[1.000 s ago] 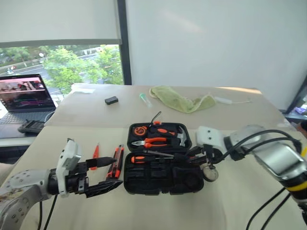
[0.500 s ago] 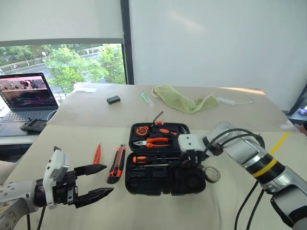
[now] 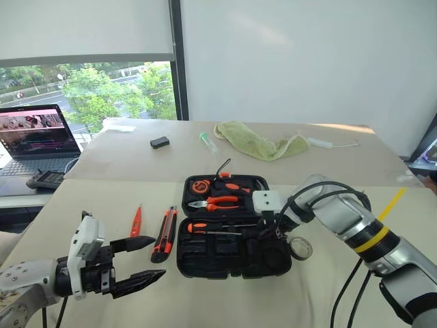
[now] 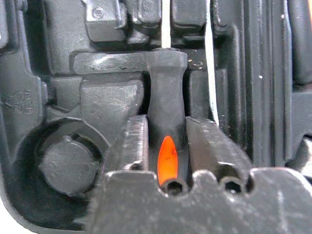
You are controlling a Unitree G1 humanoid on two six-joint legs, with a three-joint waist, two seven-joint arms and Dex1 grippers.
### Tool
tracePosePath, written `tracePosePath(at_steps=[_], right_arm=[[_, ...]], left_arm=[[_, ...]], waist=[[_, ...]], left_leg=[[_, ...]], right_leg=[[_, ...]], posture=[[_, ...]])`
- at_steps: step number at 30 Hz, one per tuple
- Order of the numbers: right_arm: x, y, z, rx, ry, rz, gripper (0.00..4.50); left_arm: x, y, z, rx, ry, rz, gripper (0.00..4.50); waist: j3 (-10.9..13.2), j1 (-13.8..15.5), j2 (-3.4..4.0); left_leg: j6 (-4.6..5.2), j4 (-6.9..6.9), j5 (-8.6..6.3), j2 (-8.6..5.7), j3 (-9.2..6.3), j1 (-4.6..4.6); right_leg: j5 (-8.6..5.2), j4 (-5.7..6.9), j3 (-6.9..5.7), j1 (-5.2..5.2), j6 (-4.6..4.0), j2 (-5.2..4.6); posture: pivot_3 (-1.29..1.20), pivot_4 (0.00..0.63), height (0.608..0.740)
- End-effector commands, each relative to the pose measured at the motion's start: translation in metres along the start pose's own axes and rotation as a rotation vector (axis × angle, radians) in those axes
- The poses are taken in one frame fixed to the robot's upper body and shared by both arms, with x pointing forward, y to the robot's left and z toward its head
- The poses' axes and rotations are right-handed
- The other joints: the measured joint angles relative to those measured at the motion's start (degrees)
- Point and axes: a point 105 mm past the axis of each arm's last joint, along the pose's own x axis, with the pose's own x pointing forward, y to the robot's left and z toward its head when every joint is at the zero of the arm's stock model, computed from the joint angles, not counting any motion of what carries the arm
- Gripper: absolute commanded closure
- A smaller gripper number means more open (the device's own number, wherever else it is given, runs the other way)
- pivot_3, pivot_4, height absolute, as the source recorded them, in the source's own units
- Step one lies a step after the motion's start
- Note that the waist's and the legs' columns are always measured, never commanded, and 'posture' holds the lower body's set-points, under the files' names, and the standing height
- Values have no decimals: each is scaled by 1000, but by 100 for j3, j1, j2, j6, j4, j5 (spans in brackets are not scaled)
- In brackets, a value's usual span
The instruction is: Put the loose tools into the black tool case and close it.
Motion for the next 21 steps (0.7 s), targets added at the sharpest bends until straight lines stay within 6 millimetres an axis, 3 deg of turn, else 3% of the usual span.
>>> tracePosePath(at_steps=[1,4,7,9,12,17,21], right_arm=[[-18,9,28,-43,-157,3,1809],[-37,16,45,-26,-315,0,1809],[-45,20,53,52,-489,-41,2532],[-42,16,49,130,-546,-117,3282],[-29,11,40,252,-622,-237,4337],[4,15,25,362,-626,-374,4432],[53,48,17,322,-497,-277,4432]], left_arm=[[1,-3,1,31,2,-17,22],[2,-2,1,33,2,-16,22],[2,-2,-1,31,2,-12,22],[2,-1,-2,31,3,-5,22],[2,1,-3,34,0,8,22],[2,2,-2,35,-1,15,22],[2,4,-2,38,3,20,22]], waist=[[0,-11,0],[1,-19,1],[0,-21,0],[0,-21,0],[-1,-18,-2],[-1,-29,-1],[-4,-64,-1]], left_leg=[[0,-1,0,0,0,-1],[-1,-6,0,1,0,-2],[0,-15,-1,2,-2,2],[2,-25,-2,1,-5,7],[-2,-35,1,1,-6,14],[-30,-52,19,-3,-2,6],[-32,-52,21,-4,5,5]], right_leg=[[0,0,0,-1,0,4],[0,-1,7,-4,0,24],[1,-1,12,-4,1,-2],[1,-2,11,-1,1,-12],[1,-1,11,1,0,-18],[-1,5,14,-19,-3,-13],[-2,10,16,-26,-4,32]], posture=[[0,150,740],[0,150,740],[0,150,740],[0,150,740],[0,150,740],[0,150,740],[0,150,740]])
